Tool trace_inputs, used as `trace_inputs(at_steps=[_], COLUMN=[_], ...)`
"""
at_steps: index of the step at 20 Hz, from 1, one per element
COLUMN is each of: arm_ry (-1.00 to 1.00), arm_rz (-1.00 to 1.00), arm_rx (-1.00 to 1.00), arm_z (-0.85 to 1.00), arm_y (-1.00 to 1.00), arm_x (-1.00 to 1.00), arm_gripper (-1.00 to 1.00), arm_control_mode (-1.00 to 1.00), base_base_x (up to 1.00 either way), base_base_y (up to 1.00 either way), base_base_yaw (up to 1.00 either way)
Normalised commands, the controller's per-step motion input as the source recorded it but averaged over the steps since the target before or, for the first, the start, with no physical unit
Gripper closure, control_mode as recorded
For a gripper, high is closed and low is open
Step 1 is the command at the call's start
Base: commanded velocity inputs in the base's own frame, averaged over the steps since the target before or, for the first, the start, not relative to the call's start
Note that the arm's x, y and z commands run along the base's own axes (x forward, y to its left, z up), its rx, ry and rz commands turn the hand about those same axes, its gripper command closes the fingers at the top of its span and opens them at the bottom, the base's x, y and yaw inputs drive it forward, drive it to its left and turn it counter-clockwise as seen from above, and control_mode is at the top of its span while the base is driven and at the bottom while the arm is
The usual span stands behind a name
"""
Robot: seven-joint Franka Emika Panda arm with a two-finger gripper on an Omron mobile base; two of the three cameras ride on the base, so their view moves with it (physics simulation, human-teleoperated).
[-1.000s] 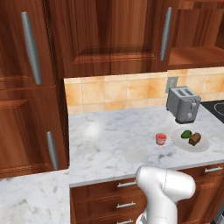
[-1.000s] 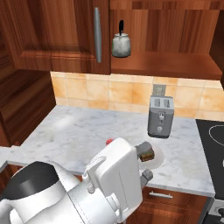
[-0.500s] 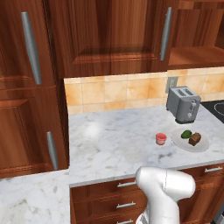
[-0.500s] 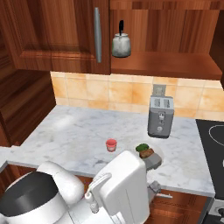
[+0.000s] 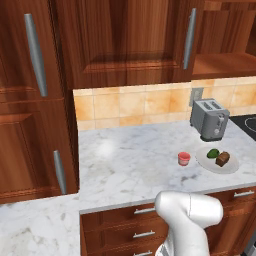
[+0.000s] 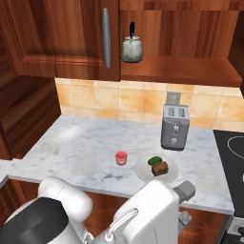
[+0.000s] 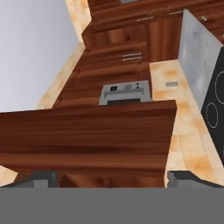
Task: Pick the avocado and bread from the counter and place them on the plate. Then pick the jam from the cabinet and place it next to the plate. Lastly close the cabinet door.
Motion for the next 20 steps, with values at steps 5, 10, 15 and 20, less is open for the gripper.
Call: trace_inputs(at_steps=[5, 10, 15, 20], arm_ry=[0.00, 0.00, 0.03, 0.14], arm_rz=[-0.02, -0.05, -0.06, -0.05], arm_rx=[0.00, 0.00, 0.00, -0.01], arm_z=[0.07, 0.06, 0.08, 0.06], arm_y=[-0.20, -0.22, -0.32, -0.35], arm_x=[-0.17, -0.21, -0.10, -0.06], arm_gripper=[-1.00, -1.00, -1.00, -1.00], arm_control_mode=[-1.00, -1.00, -1.00, -1.00], base_base_x=[0.00, 0.00, 0.00, 0.00], base_base_y=[0.00, 0.00, 0.00, 0.00], base_base_yaw=[0.00, 0.00, 0.00, 0.00])
